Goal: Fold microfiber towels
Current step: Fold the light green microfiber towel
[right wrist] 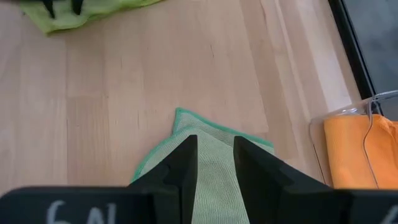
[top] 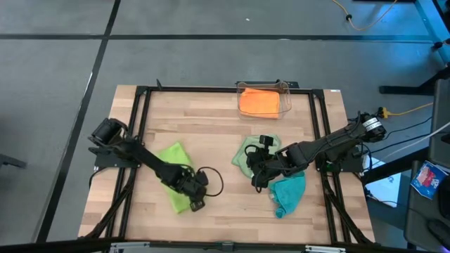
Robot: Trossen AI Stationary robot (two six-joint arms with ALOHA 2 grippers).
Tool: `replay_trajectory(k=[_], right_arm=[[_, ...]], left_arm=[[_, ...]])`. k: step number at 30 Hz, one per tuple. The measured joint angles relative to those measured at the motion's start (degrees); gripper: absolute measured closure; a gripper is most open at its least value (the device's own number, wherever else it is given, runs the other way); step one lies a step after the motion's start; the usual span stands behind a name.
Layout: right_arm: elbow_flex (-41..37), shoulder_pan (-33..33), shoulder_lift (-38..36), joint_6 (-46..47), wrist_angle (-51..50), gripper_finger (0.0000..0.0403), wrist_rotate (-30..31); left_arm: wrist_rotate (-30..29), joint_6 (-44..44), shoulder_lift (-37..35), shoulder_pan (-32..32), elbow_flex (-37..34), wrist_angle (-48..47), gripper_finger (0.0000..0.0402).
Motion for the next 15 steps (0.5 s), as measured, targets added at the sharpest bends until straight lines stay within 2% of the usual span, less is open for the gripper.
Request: replay_trajectory(k=[5, 8, 11, 15], right_arm=[[0.0, 0.0, 0.0, 0.0, -0.1, 0.0296, 0.0], [0.0, 0.0, 0.0, 0.1, 0.1, 0.0296, -0.1], [-0.1, 0.0, 0.4, 1.0, 2.2, 0.0296, -0.2], [0.0, 0.0, 3.5, -0.1, 8.0, 0.0296, -1.7]], left_arm=[[-3.3, -0.1, -5.9, -2.5, 2.2, 0.4, 0.0274], [-3.5, -1.0, -8.8, -6.3, 2.3, -0.3, 0.0274], [-4.6, -5.1, -11.1, -11.0, 2.7, -1.2, 0.0274], [-7.5, -12.6, -10.7, -18.6, 2.6, -6.5, 0.0274]])
